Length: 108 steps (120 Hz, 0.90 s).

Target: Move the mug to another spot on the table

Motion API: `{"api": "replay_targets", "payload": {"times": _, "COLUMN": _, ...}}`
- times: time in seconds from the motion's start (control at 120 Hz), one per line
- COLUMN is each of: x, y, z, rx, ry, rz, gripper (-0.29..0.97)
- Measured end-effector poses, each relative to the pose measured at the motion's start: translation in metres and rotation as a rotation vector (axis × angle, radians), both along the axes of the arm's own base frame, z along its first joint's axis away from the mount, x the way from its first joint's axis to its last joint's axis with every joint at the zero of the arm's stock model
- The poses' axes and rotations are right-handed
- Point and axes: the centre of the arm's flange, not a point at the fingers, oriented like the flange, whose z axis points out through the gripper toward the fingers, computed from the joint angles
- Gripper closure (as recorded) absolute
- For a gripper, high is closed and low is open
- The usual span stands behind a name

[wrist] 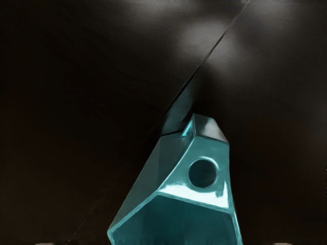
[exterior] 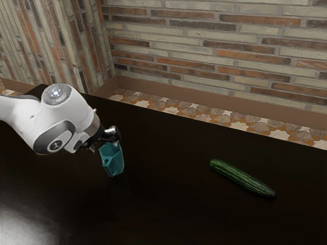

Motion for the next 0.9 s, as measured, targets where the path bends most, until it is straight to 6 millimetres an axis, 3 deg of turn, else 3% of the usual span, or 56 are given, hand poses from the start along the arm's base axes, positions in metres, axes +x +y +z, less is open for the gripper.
{"api": "replay_targets", "payload": {"times": 0.158, "x": 0.04, "y": 0.001, "z": 0.07, "rx": -0.153, "ry": 0.044, "rz": 0.218, "gripper": 0.14}}
{"api": "replay_targets", "payload": {"times": 0.383, "x": 0.085, "y": 0.017, "z": 0.123, "rx": -0.314, "ry": 0.216, "rz": 0.561, "gripper": 0.05}}
{"api": "replay_targets", "payload": {"times": 0.658, "x": 0.086, "y": 0.044, "z": 0.197, "rx": -0.407, "ry": 0.263, "rz": 0.975, "gripper": 0.01}}
{"api": "replay_targets", "payload": {"times": 0.758, "x": 0.081, "y": 0.046, "z": 0.21, "rx": -0.418, "ry": 0.277, "rz": 1.088, "gripper": 0.01}}
{"api": "replay_targets", "payload": {"times": 0.9, "x": 0.077, "y": 0.041, "z": 0.213, "rx": -0.42, "ry": 0.298, "rz": 1.205, "gripper": 0.0}}
